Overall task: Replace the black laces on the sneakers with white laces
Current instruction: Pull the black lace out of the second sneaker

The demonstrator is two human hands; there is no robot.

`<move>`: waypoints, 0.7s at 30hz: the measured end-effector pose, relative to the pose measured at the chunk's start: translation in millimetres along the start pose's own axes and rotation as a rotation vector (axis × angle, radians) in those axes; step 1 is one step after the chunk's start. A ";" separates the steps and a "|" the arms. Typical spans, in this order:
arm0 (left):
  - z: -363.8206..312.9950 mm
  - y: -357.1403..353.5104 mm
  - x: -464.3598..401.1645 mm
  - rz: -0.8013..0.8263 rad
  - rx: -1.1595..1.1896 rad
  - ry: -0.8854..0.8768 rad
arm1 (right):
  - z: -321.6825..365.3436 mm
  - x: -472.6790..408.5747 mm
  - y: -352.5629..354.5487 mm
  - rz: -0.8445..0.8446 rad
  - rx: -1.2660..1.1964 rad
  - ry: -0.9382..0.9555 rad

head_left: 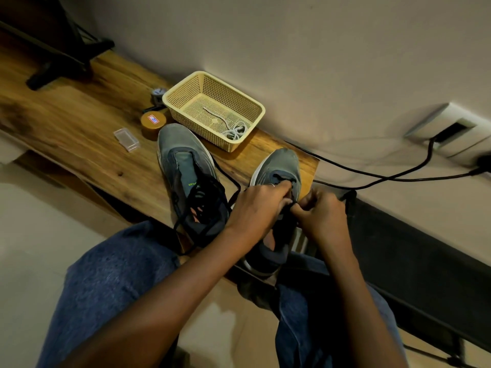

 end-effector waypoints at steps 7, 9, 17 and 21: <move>9.8 -1.2 -0.7 0.041 0.344 0.182 | 0.7 1.0 -1.4 -0.004 -0.007 -0.002; 11.3 -3.0 -0.1 0.065 0.341 0.173 | 2.6 1.0 -0.6 -0.007 0.007 0.011; 3.2 -2.3 -1.0 0.021 0.100 0.035 | 1.4 0.5 -1.6 0.009 -0.020 0.002; 6.6 2.8 0.1 -0.058 0.351 0.140 | 2.6 0.6 -0.9 -0.004 -0.023 -0.001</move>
Point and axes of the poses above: each hand's wrist, its own x-axis away from the middle knuckle, its own y-axis out of the back of the hand, z = x × y, the point moved 5 cm from there along -x, towards the middle knuckle, and after that the axes turned 10 degrees about y, right-handed, at the moved point
